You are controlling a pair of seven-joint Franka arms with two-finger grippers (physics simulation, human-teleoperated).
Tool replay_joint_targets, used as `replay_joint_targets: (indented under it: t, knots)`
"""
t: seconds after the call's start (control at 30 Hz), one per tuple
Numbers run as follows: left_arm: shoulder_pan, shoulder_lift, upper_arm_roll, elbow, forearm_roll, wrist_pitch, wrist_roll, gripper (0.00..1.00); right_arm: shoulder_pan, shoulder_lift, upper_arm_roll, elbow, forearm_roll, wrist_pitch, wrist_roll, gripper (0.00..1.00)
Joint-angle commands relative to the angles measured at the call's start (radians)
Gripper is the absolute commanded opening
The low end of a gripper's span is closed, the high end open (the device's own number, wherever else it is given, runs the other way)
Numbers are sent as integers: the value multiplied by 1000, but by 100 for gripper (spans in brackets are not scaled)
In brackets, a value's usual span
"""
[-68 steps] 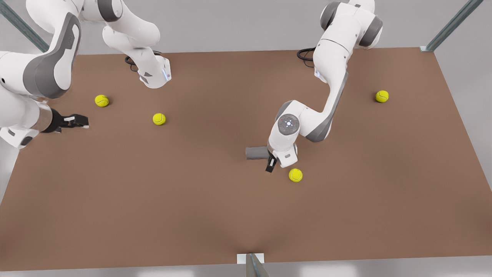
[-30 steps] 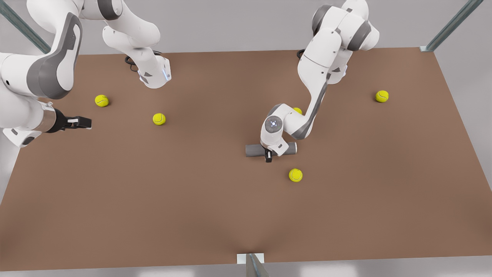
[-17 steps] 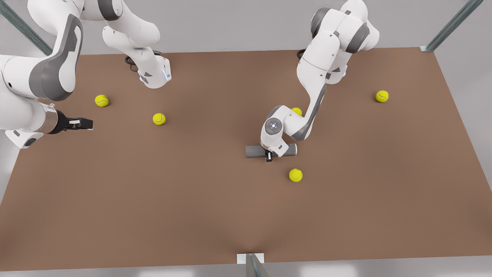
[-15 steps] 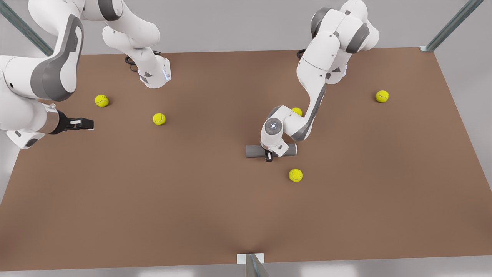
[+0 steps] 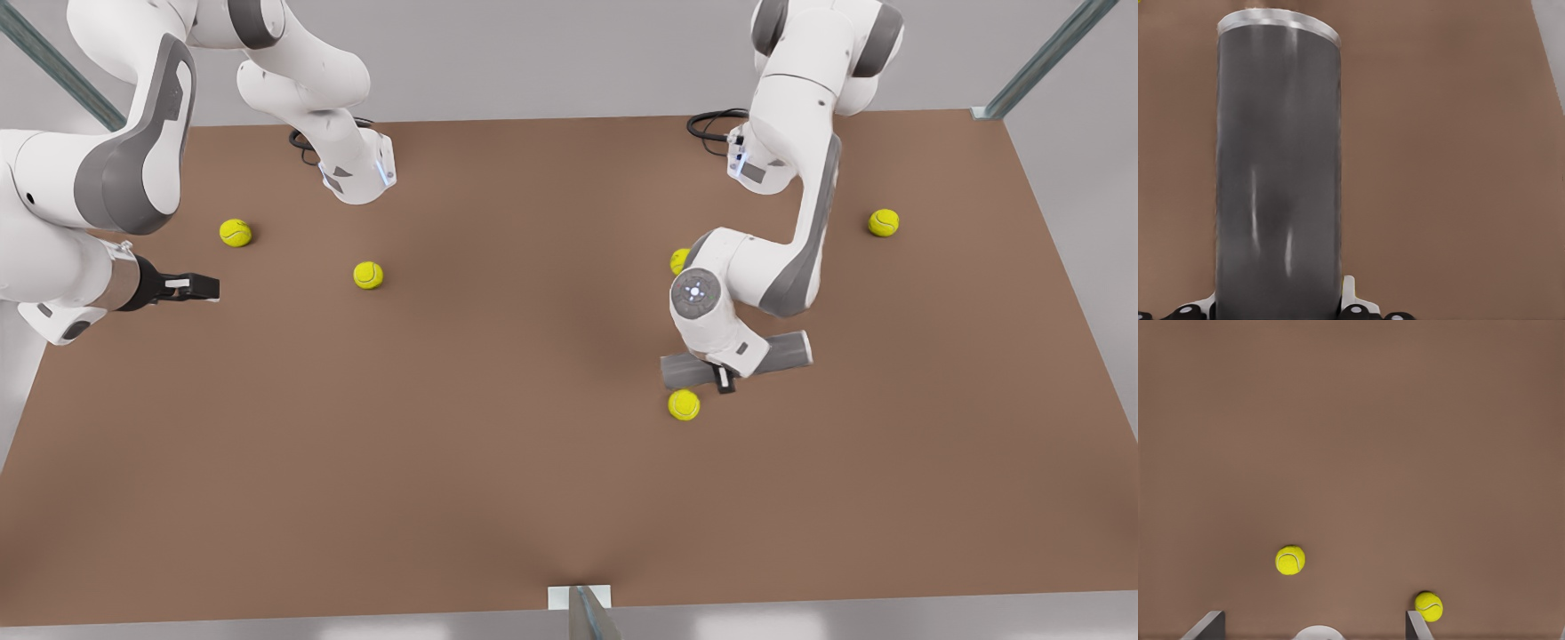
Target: Put the tennis tube upright
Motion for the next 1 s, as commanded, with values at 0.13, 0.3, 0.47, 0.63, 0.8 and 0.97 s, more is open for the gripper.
replay_joint_targets:
  t: [0.13, 0.3, 0.47, 0.63, 0.8, 0.97]
  knots:
    - [-37, 57, -2, -7, 756, -593, 115, 67, -2, 5, -1, 3, 1, 0, -1, 100]
    - [-54, 151, 0, -114, 954, -711, -4, 67, -2, 7, -1, 3, 1, 0, -1, 100]
    - [-43, 187, -2, -139, 885, -607, -154, 67, -3, 7, -1, 3, 1, 2, -2, 100]
    - [-20, 260, 1, -137, 859, -506, -401, 67, -3, 7, -1, 3, 1, 2, -2, 100]
    - [-10, 270, 1, -137, 827, -422, -566, 67, -2, 13, -1, 3, 1, 2, -2, 100]
    - [0, 307, 1, -133, 822, -405, -599, 67, -2, 13, -1, 1, 1, 2, -2, 100]
